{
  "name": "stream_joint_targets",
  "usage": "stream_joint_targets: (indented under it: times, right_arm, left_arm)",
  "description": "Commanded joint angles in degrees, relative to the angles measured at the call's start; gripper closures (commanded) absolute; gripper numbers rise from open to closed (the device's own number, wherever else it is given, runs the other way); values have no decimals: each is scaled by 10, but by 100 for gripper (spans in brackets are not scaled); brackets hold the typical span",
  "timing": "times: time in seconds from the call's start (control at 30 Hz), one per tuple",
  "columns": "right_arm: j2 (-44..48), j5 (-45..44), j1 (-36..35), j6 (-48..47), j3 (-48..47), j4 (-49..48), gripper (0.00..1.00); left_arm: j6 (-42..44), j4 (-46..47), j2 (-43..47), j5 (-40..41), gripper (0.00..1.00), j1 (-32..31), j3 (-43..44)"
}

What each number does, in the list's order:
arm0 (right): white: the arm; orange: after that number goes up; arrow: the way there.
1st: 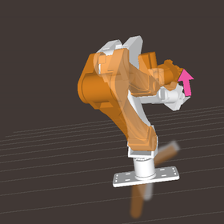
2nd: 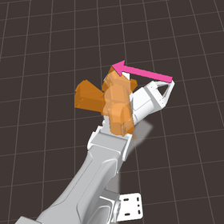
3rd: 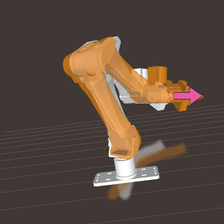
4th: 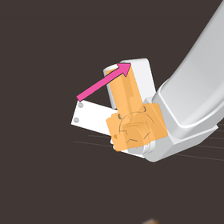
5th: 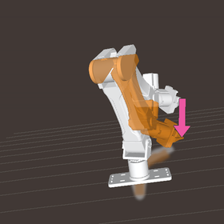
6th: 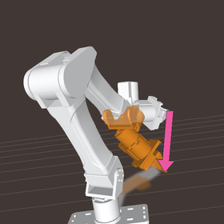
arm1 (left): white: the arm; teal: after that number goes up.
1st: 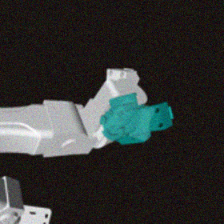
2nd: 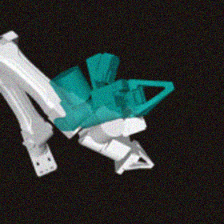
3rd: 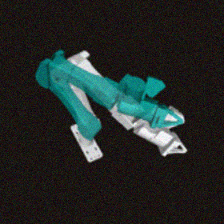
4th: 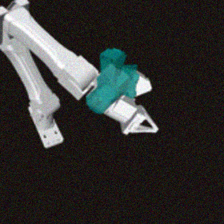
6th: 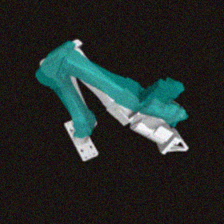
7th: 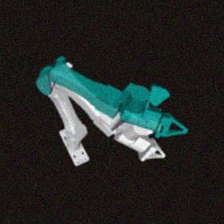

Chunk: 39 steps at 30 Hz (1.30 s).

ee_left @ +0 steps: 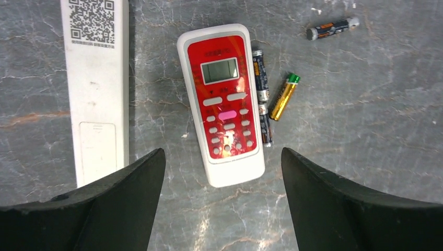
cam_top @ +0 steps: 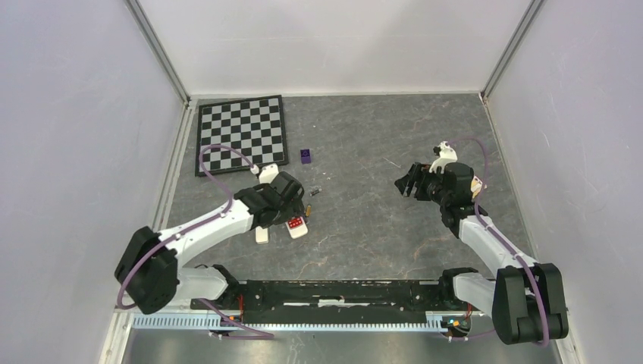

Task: Load the batteries into the remote control
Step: Pick up the remote control from the center of the board.

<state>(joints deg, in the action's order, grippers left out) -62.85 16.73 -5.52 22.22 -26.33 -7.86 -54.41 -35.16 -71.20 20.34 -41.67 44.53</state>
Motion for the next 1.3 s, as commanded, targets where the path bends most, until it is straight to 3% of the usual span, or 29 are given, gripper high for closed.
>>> stream_joint_targets:
  times: [0.0, 0.53, 1.2, 1.27]
  right_arm:
    - [12, -1, -1, 5, 11, -11, 22]
    - [15, -5, -1, 12, 16, -11, 24]
    - [11, -10, -3, 14, 20, -11, 26]
    - [7, -11, -3, 15, 18, -11, 27]
  left_arm:
    - [-49, 41, -38, 36, 14, -5, 11]
    - [-33, 79, -113, 73, 21, -5, 2]
    - [-13, 107, -167, 49, 24, 17, -9]
    - [-6, 107, -168, 45, 28, 23, -9]
